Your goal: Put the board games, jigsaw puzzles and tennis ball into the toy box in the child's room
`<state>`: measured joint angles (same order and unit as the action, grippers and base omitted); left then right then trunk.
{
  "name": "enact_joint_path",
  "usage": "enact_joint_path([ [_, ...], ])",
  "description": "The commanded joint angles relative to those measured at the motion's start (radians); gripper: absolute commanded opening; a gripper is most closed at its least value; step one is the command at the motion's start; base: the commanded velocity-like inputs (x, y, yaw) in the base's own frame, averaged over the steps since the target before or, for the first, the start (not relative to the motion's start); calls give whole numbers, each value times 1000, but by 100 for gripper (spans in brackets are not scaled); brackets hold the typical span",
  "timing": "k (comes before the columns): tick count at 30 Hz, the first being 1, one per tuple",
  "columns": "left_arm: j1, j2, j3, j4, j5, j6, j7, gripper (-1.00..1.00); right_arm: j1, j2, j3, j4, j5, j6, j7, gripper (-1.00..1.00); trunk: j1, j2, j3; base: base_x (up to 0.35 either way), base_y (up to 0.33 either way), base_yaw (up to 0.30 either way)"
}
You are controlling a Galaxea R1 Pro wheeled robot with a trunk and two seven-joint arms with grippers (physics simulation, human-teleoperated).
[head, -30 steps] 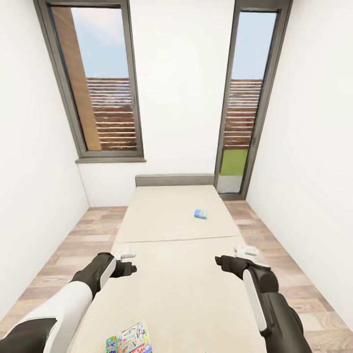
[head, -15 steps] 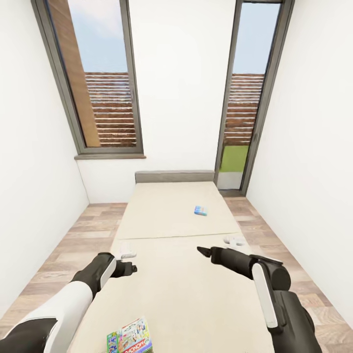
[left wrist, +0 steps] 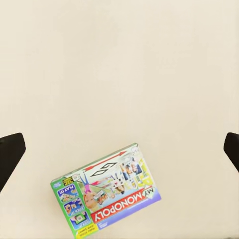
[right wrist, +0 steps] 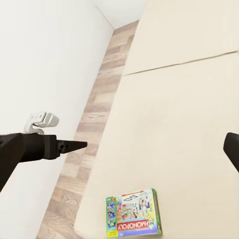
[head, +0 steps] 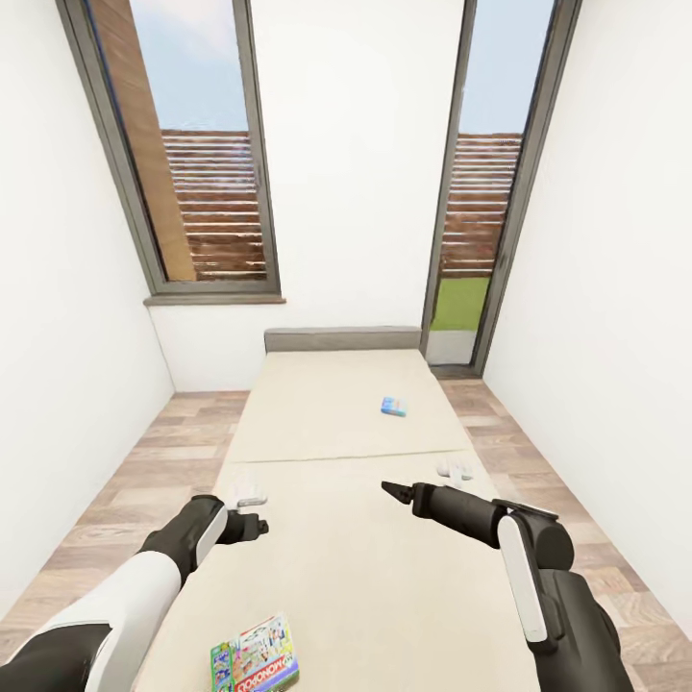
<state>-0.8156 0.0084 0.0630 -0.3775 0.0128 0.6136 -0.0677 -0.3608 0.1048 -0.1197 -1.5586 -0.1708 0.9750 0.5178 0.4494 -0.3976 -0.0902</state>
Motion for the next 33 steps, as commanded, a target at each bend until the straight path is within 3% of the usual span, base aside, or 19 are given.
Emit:
enact_joint_path([
  [1,-1,-1,5,-1,1,6,-3,100,-1,1,-5,0,-3,7,3,100,1,-2,-4,0,0,0],
  [33,-1,2,5,-1,1,5,-3,100,-1,1,-9,8,-3,2,4,100,1,-2,-56,0,0,0],
])
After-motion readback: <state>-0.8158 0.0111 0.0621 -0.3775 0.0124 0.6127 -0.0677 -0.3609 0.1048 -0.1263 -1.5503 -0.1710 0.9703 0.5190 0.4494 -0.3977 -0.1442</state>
